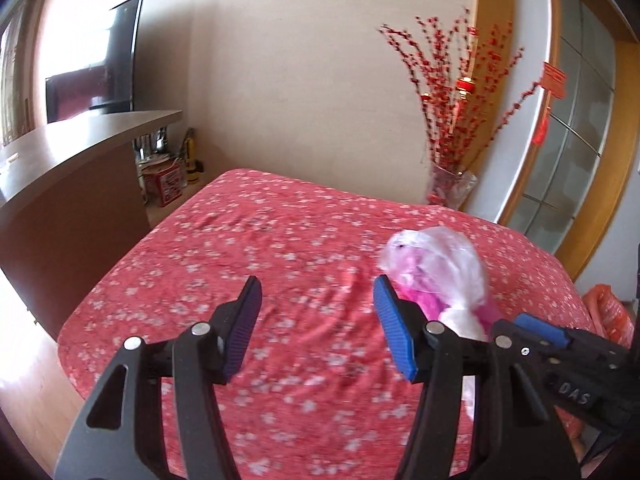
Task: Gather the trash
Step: 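Grasp the pink bag with the left tool while the right tool grasps the clear bag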
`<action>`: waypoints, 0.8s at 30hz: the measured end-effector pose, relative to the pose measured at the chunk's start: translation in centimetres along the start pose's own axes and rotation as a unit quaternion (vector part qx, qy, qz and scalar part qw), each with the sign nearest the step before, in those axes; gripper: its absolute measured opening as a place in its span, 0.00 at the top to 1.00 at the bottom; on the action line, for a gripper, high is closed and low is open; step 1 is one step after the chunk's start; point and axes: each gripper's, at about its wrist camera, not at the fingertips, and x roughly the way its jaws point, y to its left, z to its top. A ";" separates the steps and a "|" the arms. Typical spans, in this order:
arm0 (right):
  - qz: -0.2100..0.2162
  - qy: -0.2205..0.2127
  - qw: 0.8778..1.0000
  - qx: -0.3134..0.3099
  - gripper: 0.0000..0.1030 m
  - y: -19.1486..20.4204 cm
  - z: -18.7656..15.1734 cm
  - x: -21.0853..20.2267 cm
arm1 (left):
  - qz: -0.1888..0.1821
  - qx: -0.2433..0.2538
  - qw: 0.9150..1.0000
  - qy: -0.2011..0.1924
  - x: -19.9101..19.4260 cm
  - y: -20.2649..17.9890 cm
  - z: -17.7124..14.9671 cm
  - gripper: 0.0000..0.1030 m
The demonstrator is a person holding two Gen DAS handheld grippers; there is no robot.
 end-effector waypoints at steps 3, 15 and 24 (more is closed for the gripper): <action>-0.003 0.010 1.000 -0.002 0.57 0.5 0.3 1.3 | 0.005 -0.006 1.000 0.002 0.2 0.9 0.0 0.44; -0.002 0.040 0.999 -0.011 0.75 0.8 -0.7 3.6 | -0.009 -0.010 1.000 0.023 1.5 0.4 -0.1 0.44; -0.034 -0.023 0.999 0.016 0.76 -3.8 -0.4 -2.3 | -0.061 0.010 0.997 0.048 3.4 -3.8 0.8 0.37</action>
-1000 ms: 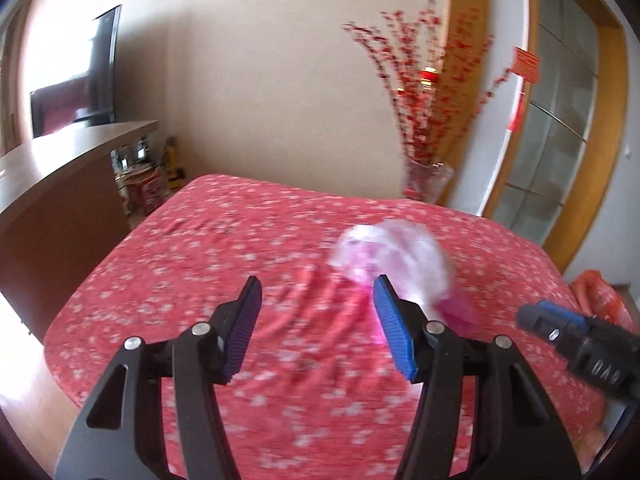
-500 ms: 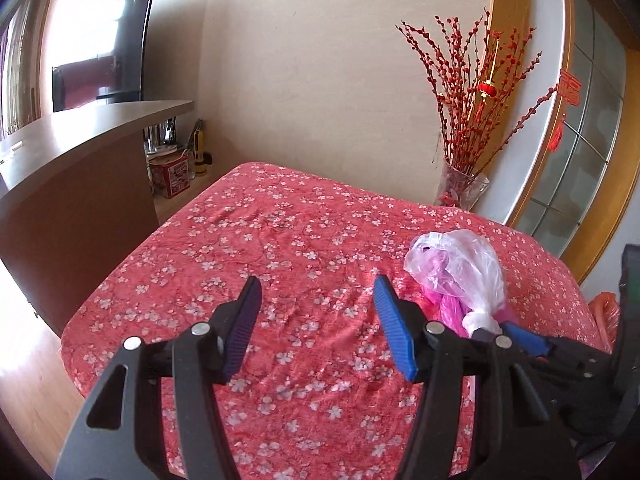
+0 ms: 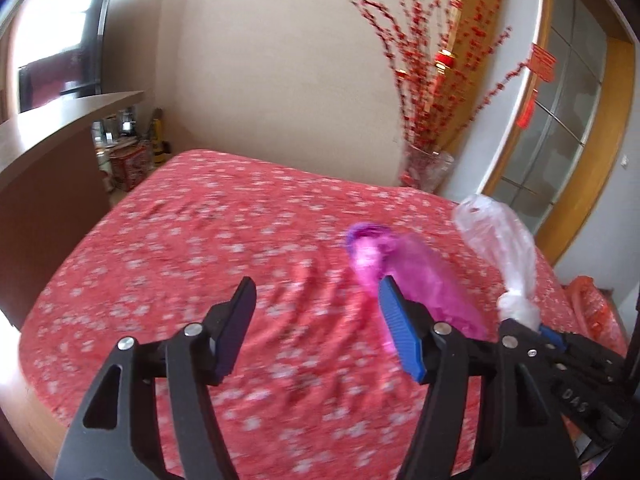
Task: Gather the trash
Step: 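Grasp the pink bag with the left tool while the right tool grasps the clear bag, then carry the pink and clear bags over the red basket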
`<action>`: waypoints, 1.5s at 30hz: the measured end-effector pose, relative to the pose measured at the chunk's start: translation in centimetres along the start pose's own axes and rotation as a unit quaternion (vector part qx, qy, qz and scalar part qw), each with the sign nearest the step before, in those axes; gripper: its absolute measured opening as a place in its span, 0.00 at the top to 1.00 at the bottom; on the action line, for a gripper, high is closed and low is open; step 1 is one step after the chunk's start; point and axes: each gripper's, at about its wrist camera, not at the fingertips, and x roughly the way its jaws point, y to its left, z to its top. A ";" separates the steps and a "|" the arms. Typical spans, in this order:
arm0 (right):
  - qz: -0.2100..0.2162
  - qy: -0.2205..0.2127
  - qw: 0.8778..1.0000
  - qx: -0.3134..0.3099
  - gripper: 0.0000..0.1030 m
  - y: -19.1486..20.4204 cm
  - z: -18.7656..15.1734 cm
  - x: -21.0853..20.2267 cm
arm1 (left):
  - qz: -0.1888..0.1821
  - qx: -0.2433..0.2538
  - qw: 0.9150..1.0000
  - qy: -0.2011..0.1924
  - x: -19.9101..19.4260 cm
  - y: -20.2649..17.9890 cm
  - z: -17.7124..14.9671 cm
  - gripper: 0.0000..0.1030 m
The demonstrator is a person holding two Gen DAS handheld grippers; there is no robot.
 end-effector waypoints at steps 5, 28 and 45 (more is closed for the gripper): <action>-0.041 -0.012 0.998 0.036 0.76 -4.7 -0.2 -2.1 | -0.021 0.021 0.999 0.034 3.5 -2.8 1.1 0.29; -0.112 -0.044 0.991 0.067 0.76 -11.1 -1.5 -7.2 | -0.068 0.027 0.995 0.064 7.1 -8.0 0.9 0.73; -0.178 -0.093 0.976 0.088 0.76 -15.3 -1.9 -13.5 | -0.141 0.112 0.984 0.006 0.0 -16.5 1.1 0.73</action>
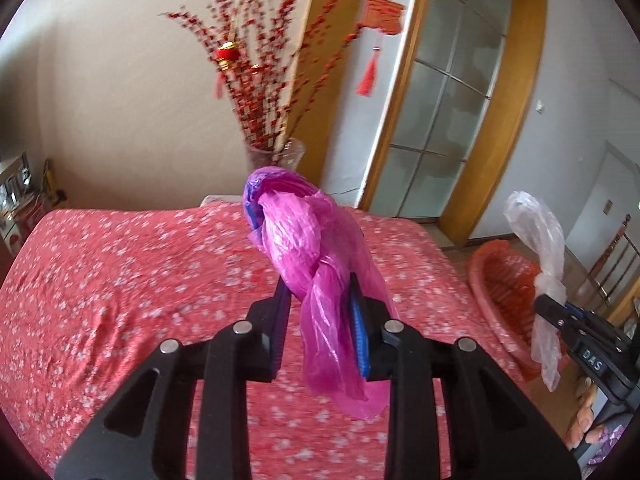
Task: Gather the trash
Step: 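Carry the pink and clear bags over the red basket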
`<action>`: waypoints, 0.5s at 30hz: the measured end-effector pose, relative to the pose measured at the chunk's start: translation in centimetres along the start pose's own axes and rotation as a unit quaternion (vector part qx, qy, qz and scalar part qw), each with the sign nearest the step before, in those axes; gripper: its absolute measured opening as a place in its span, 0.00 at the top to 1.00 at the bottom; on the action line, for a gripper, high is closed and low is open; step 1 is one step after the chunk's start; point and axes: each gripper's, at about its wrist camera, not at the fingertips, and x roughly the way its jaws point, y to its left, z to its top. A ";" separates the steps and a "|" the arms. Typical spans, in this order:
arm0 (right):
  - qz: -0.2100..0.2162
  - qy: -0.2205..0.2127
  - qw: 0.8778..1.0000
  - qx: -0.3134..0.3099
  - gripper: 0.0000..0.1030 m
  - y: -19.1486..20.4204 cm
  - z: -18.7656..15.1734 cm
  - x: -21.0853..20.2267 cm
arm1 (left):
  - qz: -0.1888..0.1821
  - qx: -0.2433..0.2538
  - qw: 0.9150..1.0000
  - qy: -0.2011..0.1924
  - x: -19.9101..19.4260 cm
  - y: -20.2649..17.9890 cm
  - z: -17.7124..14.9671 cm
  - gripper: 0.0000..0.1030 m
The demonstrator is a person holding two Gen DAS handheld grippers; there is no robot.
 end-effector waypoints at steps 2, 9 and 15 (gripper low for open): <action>-0.004 -0.002 1.000 0.002 0.76 -0.4 0.0 -0.2 | -0.008 0.008 1.000 -0.002 -0.1 -1.0 0.0 0.73; -0.014 -0.012 1.000 0.018 0.76 -2.2 0.2 -1.0 | -0.034 0.030 0.999 -0.003 0.1 -4.5 0.1 0.73; -0.022 -0.017 0.999 0.028 0.76 -3.7 0.0 -1.5 | -0.060 0.045 0.997 0.002 0.5 -7.3 0.0 0.73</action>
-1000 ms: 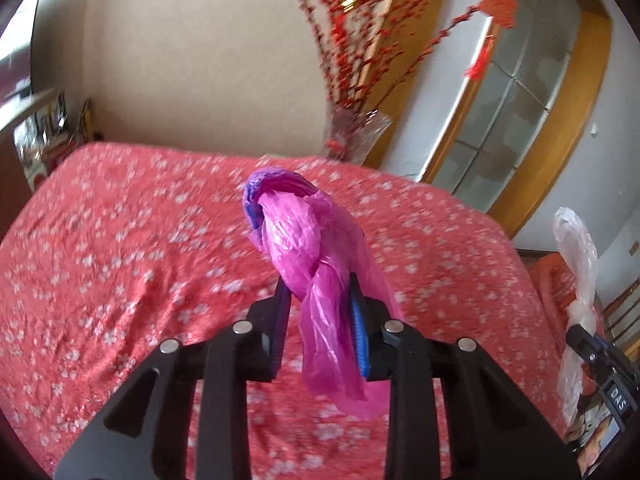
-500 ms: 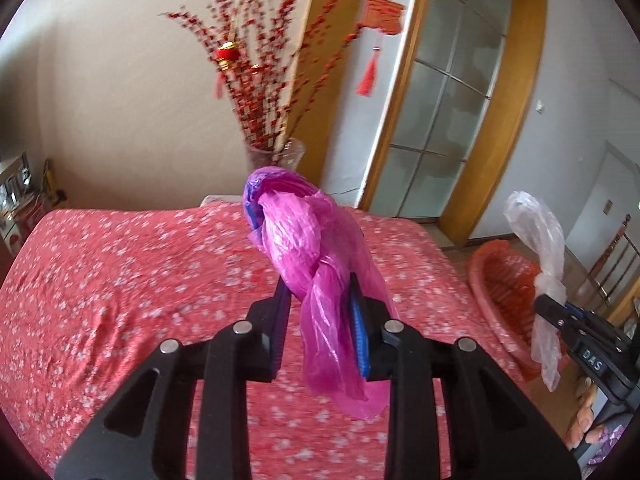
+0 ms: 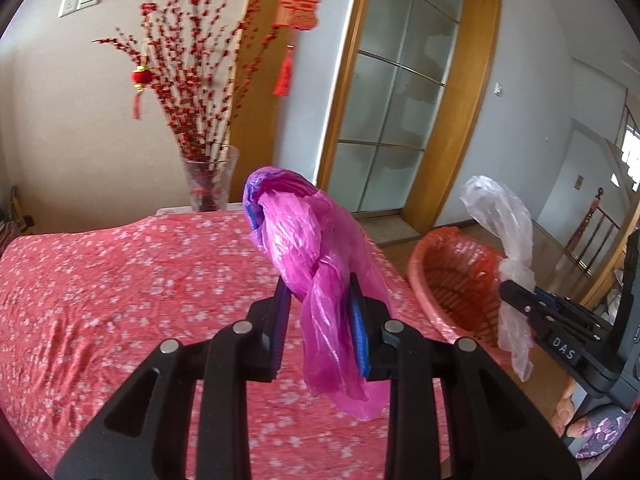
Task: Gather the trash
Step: 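Carry the pink and clear bags over the red basket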
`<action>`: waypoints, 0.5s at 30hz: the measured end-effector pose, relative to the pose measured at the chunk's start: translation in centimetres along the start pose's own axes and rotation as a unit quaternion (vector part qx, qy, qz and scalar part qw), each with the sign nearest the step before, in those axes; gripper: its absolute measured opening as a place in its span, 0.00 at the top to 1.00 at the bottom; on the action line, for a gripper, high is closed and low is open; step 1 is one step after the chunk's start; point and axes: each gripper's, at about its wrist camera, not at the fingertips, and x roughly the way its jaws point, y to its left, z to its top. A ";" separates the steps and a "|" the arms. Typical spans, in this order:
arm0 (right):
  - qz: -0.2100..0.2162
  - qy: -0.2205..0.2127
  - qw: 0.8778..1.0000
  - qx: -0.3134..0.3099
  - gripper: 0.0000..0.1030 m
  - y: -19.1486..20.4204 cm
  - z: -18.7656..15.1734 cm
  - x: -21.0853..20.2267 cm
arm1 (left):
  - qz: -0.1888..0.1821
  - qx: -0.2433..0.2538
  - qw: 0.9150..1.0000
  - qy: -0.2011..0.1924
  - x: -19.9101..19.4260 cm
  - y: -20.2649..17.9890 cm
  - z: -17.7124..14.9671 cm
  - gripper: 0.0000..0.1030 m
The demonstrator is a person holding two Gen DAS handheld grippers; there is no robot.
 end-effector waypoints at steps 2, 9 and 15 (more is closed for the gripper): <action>-0.004 -0.002 1.000 0.005 0.76 -0.7 0.0 -0.2 | -0.007 0.005 1.000 0.001 0.2 -0.8 0.0 0.73; -0.024 -0.006 1.000 0.012 0.76 -3.0 0.1 -0.6 | -0.034 0.021 0.999 0.007 1.4 -4.2 0.0 0.73; -0.047 -0.011 0.998 0.035 0.76 -5.5 0.4 -0.9 | -0.052 0.032 0.998 0.018 2.7 -6.5 0.0 0.73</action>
